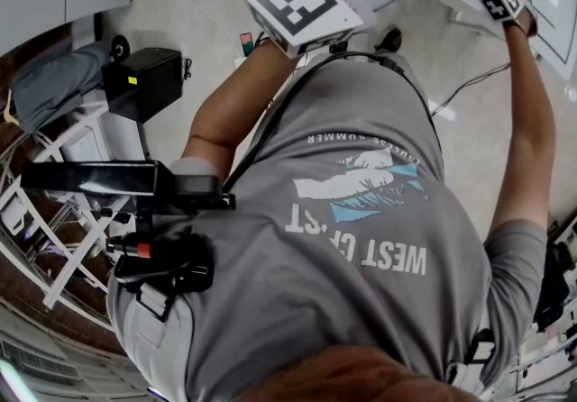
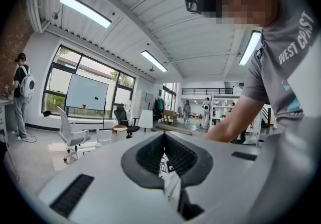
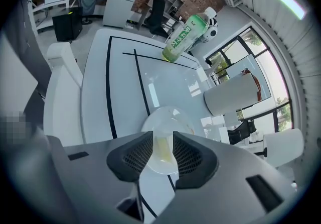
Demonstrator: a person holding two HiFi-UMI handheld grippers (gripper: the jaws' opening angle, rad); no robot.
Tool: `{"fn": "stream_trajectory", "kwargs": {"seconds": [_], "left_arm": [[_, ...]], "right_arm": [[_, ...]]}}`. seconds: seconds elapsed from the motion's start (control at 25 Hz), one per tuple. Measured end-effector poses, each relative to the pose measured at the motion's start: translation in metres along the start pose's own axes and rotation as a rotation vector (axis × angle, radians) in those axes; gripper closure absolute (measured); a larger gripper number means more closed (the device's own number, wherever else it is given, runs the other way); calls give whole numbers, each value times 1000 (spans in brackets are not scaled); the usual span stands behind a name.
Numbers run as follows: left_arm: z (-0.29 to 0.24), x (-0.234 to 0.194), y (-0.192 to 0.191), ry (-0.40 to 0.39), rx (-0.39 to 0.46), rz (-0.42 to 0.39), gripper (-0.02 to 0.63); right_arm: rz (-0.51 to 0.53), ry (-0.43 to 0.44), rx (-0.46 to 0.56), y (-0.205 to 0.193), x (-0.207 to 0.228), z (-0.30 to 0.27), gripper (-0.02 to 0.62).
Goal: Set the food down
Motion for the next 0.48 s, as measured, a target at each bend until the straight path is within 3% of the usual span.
{"fn": "stream_trajectory", "kwargs": {"seconds": [0.16, 0.48], "left_arm": [[-4, -9, 1, -10, -2, 32, 598], [-14, -7, -2, -96, 17, 15, 598]], "right_arm": [[-42, -13, 31, 3, 2, 13, 489], [-146, -55, 82, 2, 4, 56, 491]]}}
Point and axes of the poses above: the fingertips, and each gripper's own axes: z backward along the fingers, x to its right, y out of its top, the point moved 10 cm from there along z, backward along the fingers, and after that the axes turned 5 degrees about -x, right-handed, at the moved point
